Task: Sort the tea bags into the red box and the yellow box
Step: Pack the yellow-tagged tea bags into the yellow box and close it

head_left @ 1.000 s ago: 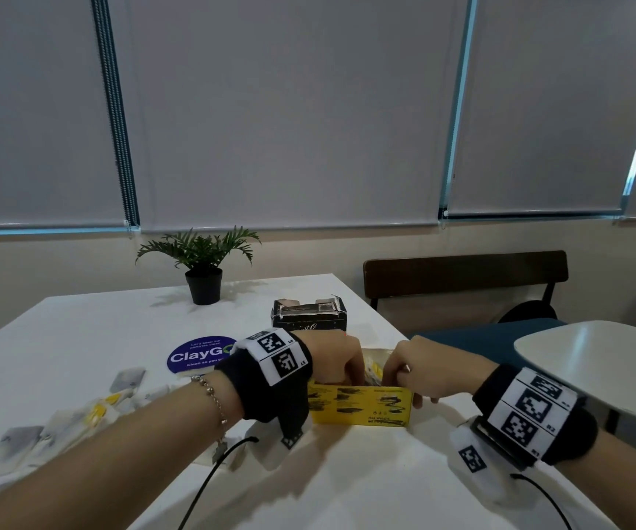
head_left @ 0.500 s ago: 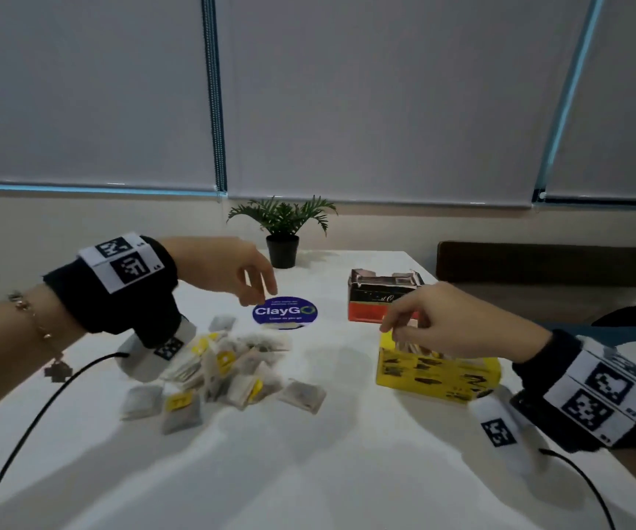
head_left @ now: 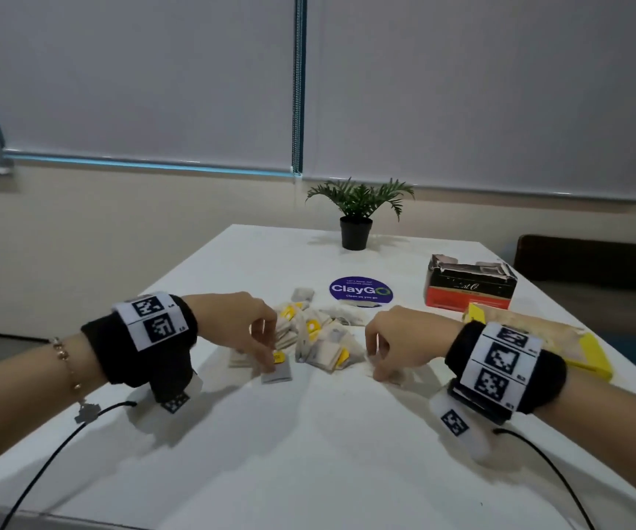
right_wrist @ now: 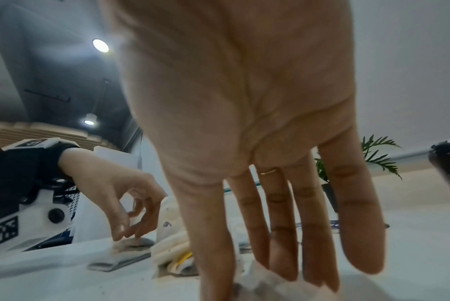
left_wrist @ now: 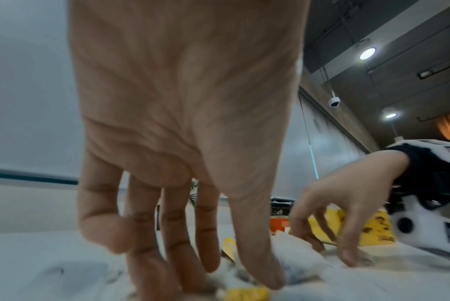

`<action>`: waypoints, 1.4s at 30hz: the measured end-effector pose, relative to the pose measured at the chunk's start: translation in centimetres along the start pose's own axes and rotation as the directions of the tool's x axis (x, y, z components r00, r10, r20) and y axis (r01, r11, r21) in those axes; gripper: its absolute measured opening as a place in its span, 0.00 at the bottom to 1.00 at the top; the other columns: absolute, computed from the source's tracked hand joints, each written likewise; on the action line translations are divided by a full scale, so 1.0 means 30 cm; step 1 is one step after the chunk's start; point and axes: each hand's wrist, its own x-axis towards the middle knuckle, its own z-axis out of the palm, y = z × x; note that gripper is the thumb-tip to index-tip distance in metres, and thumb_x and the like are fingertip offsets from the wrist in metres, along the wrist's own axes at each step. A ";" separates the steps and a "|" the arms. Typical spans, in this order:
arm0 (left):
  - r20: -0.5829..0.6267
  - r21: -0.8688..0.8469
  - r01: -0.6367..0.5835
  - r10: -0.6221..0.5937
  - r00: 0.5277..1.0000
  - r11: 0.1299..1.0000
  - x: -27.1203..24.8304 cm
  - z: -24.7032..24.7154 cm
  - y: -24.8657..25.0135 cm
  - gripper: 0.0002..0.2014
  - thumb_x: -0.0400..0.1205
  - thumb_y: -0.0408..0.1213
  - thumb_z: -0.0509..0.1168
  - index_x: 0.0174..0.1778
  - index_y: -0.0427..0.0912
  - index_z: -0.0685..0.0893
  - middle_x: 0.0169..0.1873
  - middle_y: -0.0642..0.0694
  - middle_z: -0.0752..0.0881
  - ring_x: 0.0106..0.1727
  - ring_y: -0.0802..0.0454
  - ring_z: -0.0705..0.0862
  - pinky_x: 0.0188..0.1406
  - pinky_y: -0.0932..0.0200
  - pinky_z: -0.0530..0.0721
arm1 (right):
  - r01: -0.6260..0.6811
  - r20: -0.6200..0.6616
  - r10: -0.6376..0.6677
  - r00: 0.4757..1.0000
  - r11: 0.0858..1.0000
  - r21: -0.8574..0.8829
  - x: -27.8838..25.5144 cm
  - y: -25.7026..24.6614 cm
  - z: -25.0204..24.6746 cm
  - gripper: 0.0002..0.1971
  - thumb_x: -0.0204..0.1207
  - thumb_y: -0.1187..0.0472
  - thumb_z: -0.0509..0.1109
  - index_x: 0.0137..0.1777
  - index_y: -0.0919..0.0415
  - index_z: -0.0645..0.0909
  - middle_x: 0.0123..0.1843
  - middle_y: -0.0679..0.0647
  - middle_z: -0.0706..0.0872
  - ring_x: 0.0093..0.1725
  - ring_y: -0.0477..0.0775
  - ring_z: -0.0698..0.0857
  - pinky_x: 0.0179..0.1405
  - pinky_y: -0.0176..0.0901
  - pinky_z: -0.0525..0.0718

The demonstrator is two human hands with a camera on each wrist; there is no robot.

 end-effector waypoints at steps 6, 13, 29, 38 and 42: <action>-0.011 0.080 -0.028 0.029 1.000 0.996 0.015 0.048 0.010 0.19 0.73 0.56 0.73 0.56 0.52 0.82 0.41 0.63 0.78 0.46 0.59 0.77 0.38 0.64 0.70 | -0.062 0.088 0.057 0.994 0.996 0.065 0.015 0.000 -0.007 0.10 0.67 0.56 0.80 0.40 0.50 0.81 0.44 0.47 0.86 0.44 0.52 0.84 0.39 0.41 0.81; 0.054 -0.006 -0.066 0.066 0.996 0.998 0.029 0.029 0.026 0.20 0.70 0.48 0.78 0.50 0.52 0.75 0.46 0.59 0.79 0.45 0.57 0.80 0.42 0.63 0.75 | -0.114 0.099 0.106 0.989 0.990 0.080 0.012 0.013 -0.014 0.16 0.68 0.54 0.81 0.53 0.53 0.82 0.45 0.44 0.81 0.41 0.46 0.79 0.29 0.32 0.73; 0.078 -0.305 -0.157 0.189 0.979 0.939 -0.003 0.001 0.050 0.07 0.74 0.46 0.76 0.44 0.52 0.85 0.36 0.55 0.89 0.35 0.60 0.85 0.40 0.64 0.77 | -0.027 0.038 0.005 0.999 0.802 0.597 -0.025 0.089 -0.054 0.03 0.76 0.67 0.75 0.47 0.61 0.88 0.46 0.59 0.92 0.41 0.51 0.90 0.53 0.42 0.89; -0.203 -0.452 -0.247 0.170 0.964 0.857 0.001 -0.194 0.117 0.10 0.75 0.36 0.76 0.49 0.43 0.82 0.32 0.45 0.90 0.32 0.54 0.88 0.33 0.61 0.85 | 0.123 -0.280 0.100 0.955 0.724 0.679 -0.034 0.084 -0.154 0.02 0.74 0.68 0.76 0.45 0.66 0.90 0.33 0.56 0.90 0.32 0.49 0.87 0.35 0.36 0.86; -0.398 -0.521 -0.272 0.051 0.916 0.809 0.073 -0.254 0.180 0.04 0.77 0.34 0.73 0.42 0.37 0.87 0.29 0.46 0.88 0.30 0.56 0.86 0.30 0.66 0.84 | 0.220 -0.497 0.230 0.837 0.690 0.690 -0.005 0.093 -0.220 0.04 0.71 0.67 0.79 0.38 0.63 0.87 0.36 0.60 0.90 0.34 0.53 0.89 0.42 0.46 0.91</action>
